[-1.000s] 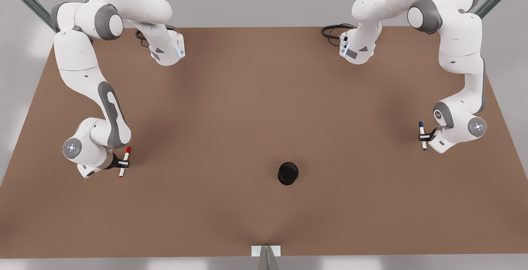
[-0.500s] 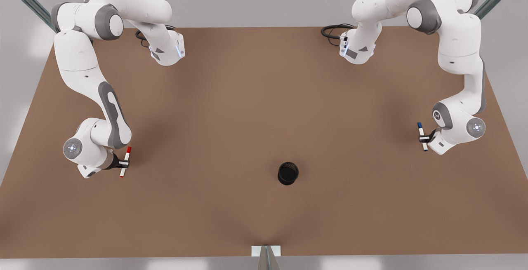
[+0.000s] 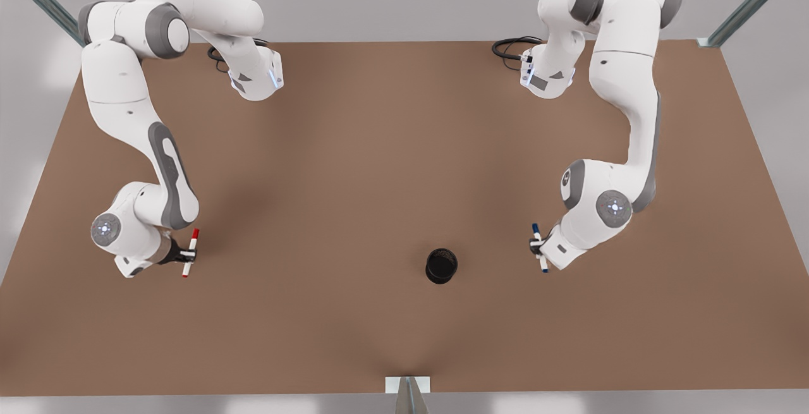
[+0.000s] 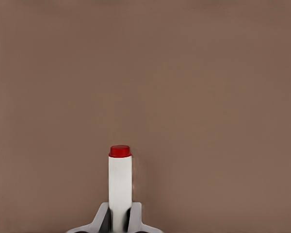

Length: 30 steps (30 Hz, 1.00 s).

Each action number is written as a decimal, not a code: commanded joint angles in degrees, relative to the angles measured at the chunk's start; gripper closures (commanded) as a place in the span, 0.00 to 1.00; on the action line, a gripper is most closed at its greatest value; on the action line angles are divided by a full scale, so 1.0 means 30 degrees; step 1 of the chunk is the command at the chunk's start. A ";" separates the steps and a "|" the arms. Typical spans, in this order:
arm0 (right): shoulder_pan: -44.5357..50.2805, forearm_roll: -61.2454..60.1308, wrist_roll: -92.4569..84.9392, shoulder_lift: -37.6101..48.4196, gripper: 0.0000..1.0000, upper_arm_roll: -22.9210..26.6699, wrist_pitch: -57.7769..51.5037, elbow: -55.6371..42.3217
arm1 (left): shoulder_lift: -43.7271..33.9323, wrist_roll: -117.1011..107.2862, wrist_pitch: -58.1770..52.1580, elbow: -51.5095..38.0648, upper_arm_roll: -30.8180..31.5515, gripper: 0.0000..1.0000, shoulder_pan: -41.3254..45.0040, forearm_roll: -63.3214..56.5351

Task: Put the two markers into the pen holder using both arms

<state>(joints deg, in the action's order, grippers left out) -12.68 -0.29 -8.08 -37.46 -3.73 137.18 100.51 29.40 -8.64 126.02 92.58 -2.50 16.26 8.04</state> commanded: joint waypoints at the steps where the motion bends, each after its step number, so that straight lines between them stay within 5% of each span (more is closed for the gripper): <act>1: 0.0008 0.0126 0.0173 0.0152 0.72 -0.0366 -0.1109 -0.0221 | 0.0422 -2.1636 -0.1901 -0.1442 0.0482 0.72 0.0524 0.0073; 3: -0.0021 0.0097 -0.0001 0.0299 0.72 -0.1070 -0.1255 -0.0543 | 0.1449 -2.6474 -0.1637 -0.3584 0.0452 0.72 0.1962 -0.1801; 8: 0.0037 -0.1485 -0.1057 0.0241 0.72 -0.2829 -0.1519 -0.2184 | 0.3411 -2.9759 0.0882 -0.4318 -1.0794 0.72 1.2976 -0.1802; 10: -0.0021 -0.1864 -0.1057 0.0270 0.72 -0.3678 -0.1519 -0.2623 | 0.4319 -2.9699 0.1000 -0.4318 -1.3580 0.72 1.5673 -0.2066; 20: 0.0154 -0.5440 -0.3575 -0.2893 0.72 -0.9215 -0.1314 -0.7222 | 0.5551 -3.0813 0.4222 -0.4171 -1.4284 0.72 1.7169 -0.0161; 30: 0.0125 -0.7725 -0.9904 -0.5501 0.72 -1.0885 -0.0523 -0.9772 | 0.6811 -2.9847 0.5277 -0.3440 -1.5134 0.72 1.7725 -0.1157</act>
<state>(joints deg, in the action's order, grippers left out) -12.31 -22.56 -20.54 -53.48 -36.07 134.38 71.42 49.85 -82.50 140.29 81.84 -47.50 69.12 5.68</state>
